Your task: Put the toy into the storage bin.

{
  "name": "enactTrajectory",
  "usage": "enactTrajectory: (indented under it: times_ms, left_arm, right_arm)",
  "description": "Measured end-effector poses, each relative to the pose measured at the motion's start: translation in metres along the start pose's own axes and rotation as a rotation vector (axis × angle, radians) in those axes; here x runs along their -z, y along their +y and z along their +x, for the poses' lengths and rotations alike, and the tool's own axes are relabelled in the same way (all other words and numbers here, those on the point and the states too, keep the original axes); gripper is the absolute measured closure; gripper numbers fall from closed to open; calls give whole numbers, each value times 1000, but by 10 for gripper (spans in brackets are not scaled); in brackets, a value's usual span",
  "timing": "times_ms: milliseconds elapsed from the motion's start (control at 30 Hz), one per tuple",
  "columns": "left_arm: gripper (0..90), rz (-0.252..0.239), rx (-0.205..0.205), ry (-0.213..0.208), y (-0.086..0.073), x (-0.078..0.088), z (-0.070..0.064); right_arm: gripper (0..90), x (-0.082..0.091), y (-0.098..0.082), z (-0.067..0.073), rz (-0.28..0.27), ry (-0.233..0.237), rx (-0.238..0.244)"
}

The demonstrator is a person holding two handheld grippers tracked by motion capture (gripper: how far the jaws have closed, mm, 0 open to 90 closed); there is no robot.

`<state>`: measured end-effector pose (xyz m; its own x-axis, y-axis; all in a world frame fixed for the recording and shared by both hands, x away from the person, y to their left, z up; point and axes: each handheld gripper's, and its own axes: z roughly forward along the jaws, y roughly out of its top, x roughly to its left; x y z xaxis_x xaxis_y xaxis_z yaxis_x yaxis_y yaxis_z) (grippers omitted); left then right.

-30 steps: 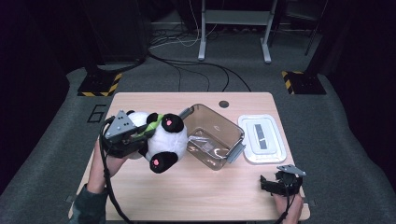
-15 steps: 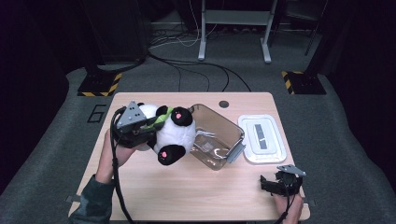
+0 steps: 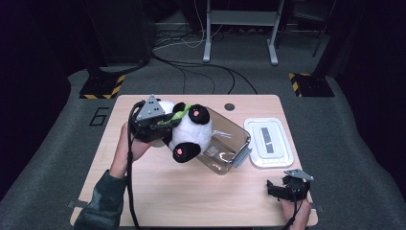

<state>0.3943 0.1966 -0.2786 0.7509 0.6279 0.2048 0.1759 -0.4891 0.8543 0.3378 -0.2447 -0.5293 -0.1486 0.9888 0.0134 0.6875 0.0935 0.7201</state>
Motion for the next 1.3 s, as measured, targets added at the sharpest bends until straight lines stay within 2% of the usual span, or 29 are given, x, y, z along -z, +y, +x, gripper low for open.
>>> enactTrajectory:
  times_ms: [467, 600, 767, 1033, 1300]
  left_arm:
    - [748, 10, -34, -41, 20, -26, -4]
    - [749, 9, -45, -35, 25, -34, -5]
    - [749, 10, -52, -47, 29, -44, -7]
    - [749, 21, -76, -82, 34, -60, -10]
    - [748, 56, -101, -120, 36, -76, -12]
  right_arm:
    - [8, 0, 0, 0, 0, 0, 0]
    - [8, 0, 0, 0, -1, 0, -1]
    - [9, 0, 0, 0, -1, -1, -1]
    - [9, 0, 0, 0, -1, -1, -3]
    - [10, 0, 0, 0, 0, -1, -4]
